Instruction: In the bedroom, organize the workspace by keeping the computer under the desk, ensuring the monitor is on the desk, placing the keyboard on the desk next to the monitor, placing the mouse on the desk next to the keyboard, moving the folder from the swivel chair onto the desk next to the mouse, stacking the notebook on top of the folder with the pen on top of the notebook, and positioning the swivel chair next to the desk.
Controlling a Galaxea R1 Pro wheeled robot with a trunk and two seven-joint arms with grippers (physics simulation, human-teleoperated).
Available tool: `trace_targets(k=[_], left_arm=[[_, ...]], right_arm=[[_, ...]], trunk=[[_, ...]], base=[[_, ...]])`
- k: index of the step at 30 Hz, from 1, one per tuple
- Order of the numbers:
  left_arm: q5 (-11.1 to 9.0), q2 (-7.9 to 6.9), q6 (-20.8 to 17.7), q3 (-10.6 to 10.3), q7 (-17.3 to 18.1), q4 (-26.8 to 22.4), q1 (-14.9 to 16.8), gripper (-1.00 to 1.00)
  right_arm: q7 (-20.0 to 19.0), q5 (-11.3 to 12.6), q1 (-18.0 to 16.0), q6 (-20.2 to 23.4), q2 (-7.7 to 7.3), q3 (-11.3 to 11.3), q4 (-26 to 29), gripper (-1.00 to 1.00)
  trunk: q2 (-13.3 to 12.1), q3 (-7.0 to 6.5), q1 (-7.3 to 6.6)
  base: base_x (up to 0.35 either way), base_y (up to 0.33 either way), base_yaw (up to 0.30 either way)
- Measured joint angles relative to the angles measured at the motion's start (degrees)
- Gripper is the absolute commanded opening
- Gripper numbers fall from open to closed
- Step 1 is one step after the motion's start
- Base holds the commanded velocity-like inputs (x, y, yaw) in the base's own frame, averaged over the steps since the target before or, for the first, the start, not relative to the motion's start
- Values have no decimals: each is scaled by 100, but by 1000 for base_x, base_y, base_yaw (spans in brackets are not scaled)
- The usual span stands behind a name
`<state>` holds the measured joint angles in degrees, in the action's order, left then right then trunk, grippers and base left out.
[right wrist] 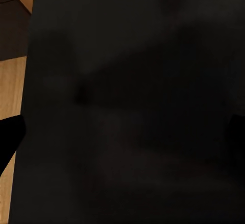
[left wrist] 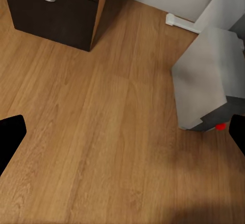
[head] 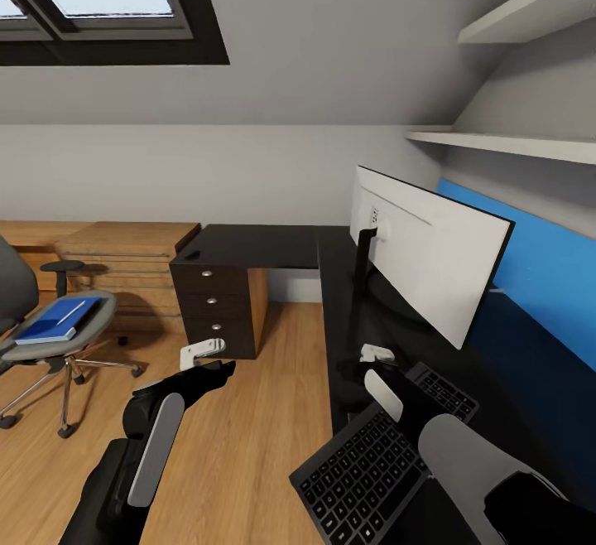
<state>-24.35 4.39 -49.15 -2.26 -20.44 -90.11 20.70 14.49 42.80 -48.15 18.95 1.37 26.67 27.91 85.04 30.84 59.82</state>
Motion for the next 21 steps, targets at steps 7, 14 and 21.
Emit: trace_targets(k=[7,14,21], left_arm=[[1,1,1,-1,0,2,1,100],[1,1,1,-2,1,3,1,100],[-6,1,-2,-2,1,3,2,100]], right_arm=[[-9,91,3,-9,-6,-7,-33,100],[-4,102,1,-20,-8,-15,-163,100],[-7,136,3,-16,-7,-13,-156,100]], trunk=[[0,0,0],[0,0,0],[0,0,0]], base=[[0,0,-182],[0,0,-259],[0,0,-268]])
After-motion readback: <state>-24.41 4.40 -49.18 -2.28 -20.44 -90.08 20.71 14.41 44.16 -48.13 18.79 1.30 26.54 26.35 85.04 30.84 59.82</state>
